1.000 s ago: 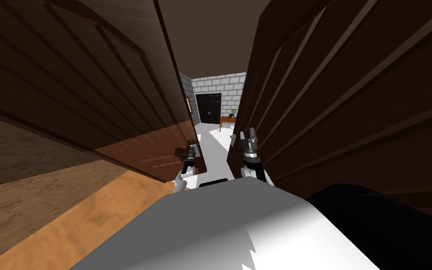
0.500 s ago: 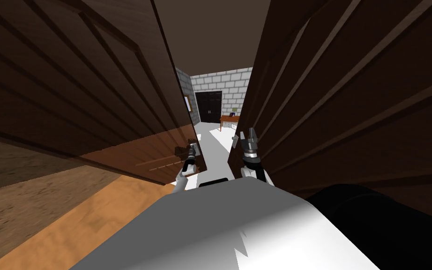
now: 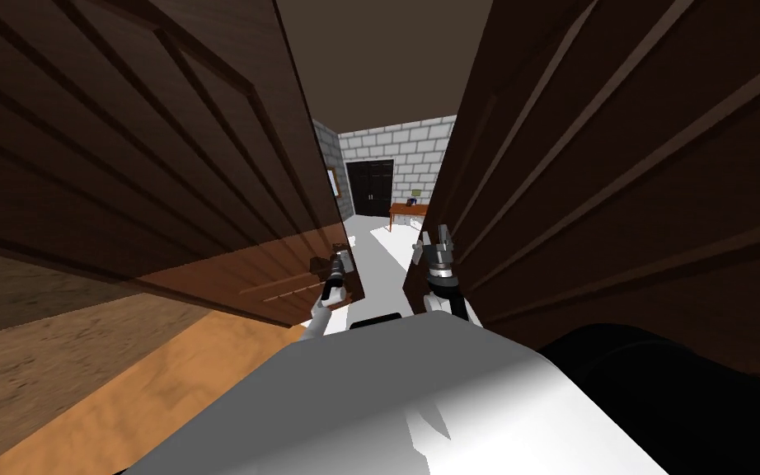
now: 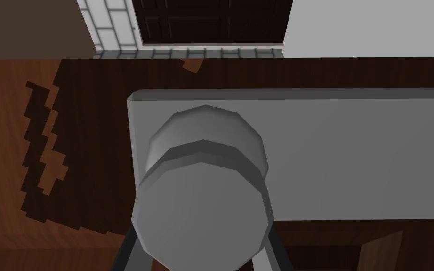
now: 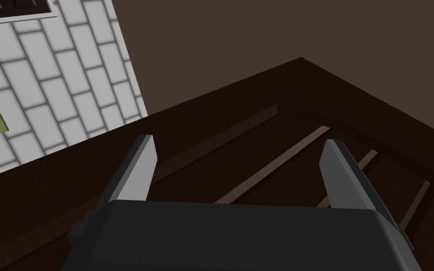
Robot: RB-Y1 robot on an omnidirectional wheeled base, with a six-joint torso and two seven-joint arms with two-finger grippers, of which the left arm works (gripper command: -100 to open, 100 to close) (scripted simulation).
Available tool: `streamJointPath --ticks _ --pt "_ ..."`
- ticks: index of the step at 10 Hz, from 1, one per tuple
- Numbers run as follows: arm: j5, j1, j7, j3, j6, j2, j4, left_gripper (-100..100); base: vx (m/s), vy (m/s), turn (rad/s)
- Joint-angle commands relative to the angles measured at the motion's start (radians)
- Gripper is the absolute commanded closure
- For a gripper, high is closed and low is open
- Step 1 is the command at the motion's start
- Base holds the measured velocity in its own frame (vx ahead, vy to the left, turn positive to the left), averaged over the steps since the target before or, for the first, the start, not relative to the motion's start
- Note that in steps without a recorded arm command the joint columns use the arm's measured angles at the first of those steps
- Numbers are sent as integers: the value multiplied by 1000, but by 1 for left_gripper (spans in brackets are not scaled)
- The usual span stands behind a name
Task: Push the door open
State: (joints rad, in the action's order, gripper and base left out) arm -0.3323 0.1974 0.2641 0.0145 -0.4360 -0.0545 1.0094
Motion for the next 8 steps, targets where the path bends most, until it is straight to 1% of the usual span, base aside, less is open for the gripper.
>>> streamJointPath --ticks 1,2,3,4,5,6,7,8 --pt "-38 24 36 -15 -28 -8 -24 100 111 38 90" --pt "-44 27 39 14 -14 -10 -27 -100 -2 6 226" --pt "-67 40 60 38 -12 -10 -39 -100 -132 -13 322" --pt "-80 48 72 52 -10 -9 -46 -100 -148 -50 251" --pt "-109 65 98 82 -8 -3 -62 -100 -163 -78 358" --pt "-124 74 112 98 -6 2 -71 -100 -150 -49 271" --pt "-139 83 126 114 -5 9 -79 -100 -111 -51 143" --pt "-168 100 153 145 -2 27 -96 -100 -139 -75 330"
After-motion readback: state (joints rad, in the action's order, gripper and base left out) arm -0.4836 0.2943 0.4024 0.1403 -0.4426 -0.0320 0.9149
